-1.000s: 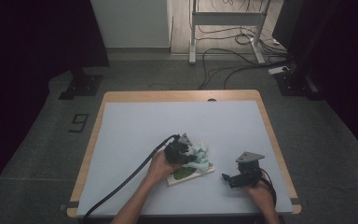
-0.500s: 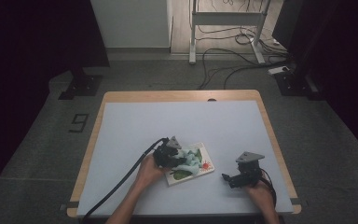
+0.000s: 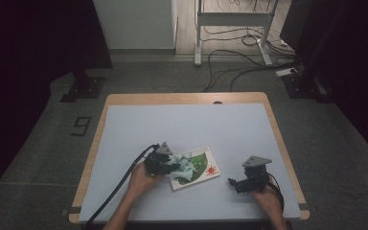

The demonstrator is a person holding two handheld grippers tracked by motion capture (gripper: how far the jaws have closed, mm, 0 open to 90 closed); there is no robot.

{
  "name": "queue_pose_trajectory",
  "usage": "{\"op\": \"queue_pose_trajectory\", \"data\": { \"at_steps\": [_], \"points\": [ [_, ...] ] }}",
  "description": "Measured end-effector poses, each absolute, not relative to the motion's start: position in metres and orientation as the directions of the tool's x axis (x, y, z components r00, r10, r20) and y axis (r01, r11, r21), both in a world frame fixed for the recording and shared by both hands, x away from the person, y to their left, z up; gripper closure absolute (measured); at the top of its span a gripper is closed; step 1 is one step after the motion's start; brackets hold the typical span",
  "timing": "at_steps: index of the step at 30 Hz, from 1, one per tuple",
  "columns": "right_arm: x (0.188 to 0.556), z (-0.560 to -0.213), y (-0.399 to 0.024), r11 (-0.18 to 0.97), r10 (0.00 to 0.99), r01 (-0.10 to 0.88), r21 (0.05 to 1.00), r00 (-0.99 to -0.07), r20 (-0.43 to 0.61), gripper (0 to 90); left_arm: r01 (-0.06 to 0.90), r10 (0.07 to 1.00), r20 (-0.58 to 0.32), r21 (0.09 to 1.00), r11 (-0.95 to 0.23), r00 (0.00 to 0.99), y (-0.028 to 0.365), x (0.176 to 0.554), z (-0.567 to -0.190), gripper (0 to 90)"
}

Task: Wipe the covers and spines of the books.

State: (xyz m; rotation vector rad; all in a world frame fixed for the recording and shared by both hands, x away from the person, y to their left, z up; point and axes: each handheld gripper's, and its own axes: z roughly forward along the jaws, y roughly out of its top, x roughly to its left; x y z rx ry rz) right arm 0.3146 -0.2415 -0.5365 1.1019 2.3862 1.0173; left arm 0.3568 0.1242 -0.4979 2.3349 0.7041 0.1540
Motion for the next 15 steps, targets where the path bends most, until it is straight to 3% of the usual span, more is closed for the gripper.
{"op": "queue_pose_trajectory", "data": {
  "at_steps": [15],
  "points": [
    [0.315, -0.537, -0.242, 0.449, 0.759, 0.53, 0.72, -0.651, 0.005, 0.0, 0.449, 0.528, -0.08, 0.641, -0.622, 0.845, 0.136, 0.337, -0.497, 73.9]
  ]
}}
